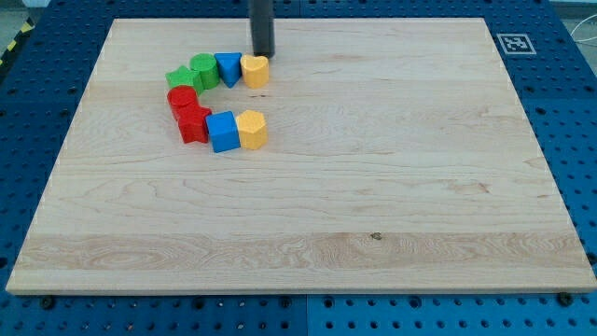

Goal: Push the green circle towards the top center

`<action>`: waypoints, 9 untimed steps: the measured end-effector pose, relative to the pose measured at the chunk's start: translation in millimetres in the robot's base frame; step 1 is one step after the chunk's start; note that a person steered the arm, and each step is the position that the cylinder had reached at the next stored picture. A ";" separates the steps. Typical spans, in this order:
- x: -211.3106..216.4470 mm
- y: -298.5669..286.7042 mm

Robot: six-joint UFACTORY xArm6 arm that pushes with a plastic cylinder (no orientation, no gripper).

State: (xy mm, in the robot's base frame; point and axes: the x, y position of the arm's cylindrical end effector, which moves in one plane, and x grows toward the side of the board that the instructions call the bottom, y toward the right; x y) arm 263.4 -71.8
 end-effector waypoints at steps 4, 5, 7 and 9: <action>78.1 -80.0; 76.9 -82.6; 97.8 -142.7; 81.0 -126.8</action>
State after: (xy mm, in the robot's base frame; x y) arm 344.4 -198.6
